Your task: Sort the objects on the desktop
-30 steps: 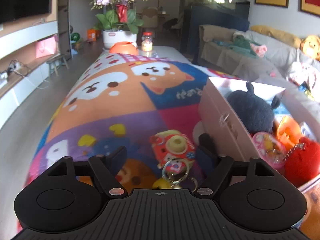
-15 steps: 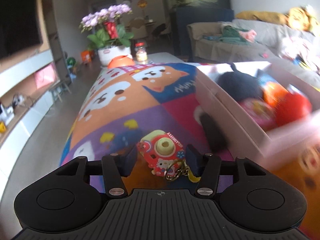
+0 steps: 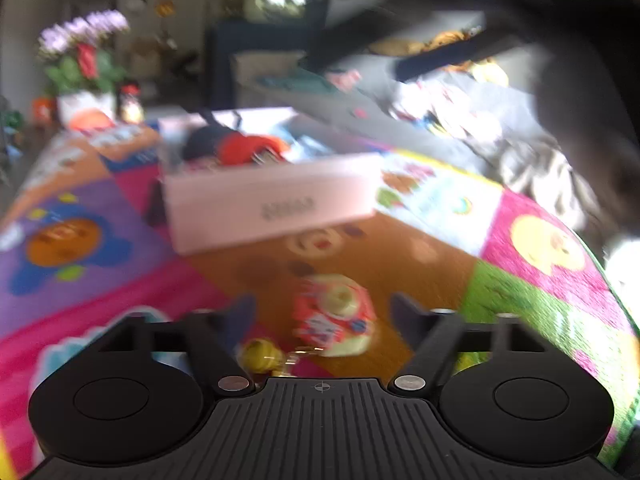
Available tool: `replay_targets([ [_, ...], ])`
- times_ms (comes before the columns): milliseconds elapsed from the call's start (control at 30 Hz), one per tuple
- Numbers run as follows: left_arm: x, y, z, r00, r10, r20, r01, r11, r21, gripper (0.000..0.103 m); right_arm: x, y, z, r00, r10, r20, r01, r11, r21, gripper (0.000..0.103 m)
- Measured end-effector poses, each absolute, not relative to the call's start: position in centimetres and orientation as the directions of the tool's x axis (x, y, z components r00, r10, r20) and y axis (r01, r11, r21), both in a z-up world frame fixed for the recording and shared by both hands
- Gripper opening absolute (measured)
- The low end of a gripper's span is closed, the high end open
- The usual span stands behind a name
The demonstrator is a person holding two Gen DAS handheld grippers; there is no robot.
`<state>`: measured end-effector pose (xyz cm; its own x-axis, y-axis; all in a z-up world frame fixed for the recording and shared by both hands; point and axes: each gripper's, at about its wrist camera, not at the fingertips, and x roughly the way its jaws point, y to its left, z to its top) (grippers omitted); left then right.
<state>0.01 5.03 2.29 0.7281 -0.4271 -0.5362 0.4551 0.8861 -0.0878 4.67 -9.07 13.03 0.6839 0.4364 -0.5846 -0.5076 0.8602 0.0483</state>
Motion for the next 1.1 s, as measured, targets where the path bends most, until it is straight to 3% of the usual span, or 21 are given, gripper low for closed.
replay_targets([
  [67, -0.4, 6.8, 2.6, 0.799, -0.325, -0.507, 0.343, 0.937, -0.059, 0.096, 7.4, -5.8, 14.0, 0.651, 0.432, -0.624, -0.537, 0.843, 0.023, 0.065],
  [167, 0.0, 9.6, 2.1, 0.847, -0.190, -0.497, 0.172, 0.982, -0.081, 0.096, 12.4, 0.2, 13.8, 0.583, 0.393, -0.711, -0.563, 0.826, -0.005, 0.043],
  [200, 0.3, 10.5, 1.7, 0.847, -0.171, -0.504, 0.131, 0.985, -0.114, 0.096, 14.2, 2.3, 13.2, 0.562, 0.365, -0.742, -0.556, 0.831, -0.012, 0.039],
  [267, 1.2, 12.0, 0.9, 0.828, -0.164, -0.536, 0.064, 0.978, -0.200, 0.096, 17.7, 5.7, 11.7, 0.534, 0.273, -0.800, -0.525, 0.849, -0.060, 0.021],
  [367, 1.5, 13.5, 0.7, 0.826, -0.178, -0.535, 0.029, 0.961, -0.275, 0.097, 21.9, 9.5, 8.4, 0.511, 0.127, -0.850, -0.482, 0.862, -0.161, 0.015],
  [533, 1.9, 13.9, 0.3, 0.809, -0.230, -0.542, 0.049, 0.944, -0.327, 0.100, 25.5, 12.3, 3.3, 0.540, -0.092, -0.837, -0.450, 0.809, -0.379, 0.013],
  [733, 1.6, 13.9, 0.1, 0.804, -0.251, -0.539, 0.055, 0.934, -0.354, 0.102, 27.3, 12.9, 1.2, 0.499, -0.173, -0.849, -0.449, 0.787, -0.424, 0.013],
  [800, 1.5, 13.9, 0.1, 0.806, -0.255, -0.534, 0.058, 0.932, -0.357, 0.102, 26.9, 13.1, 0.9, 0.506, -0.206, -0.838, -0.464, 0.754, -0.465, 0.008],
  [1100, 1.2, 13.7, 0.3, 0.807, -0.252, -0.534, 0.063, 0.936, -0.346, 0.103, 20.7, 12.8, 1.9, 0.438, -0.153, -0.886, -0.598, 0.686, -0.414, 0.009],
])
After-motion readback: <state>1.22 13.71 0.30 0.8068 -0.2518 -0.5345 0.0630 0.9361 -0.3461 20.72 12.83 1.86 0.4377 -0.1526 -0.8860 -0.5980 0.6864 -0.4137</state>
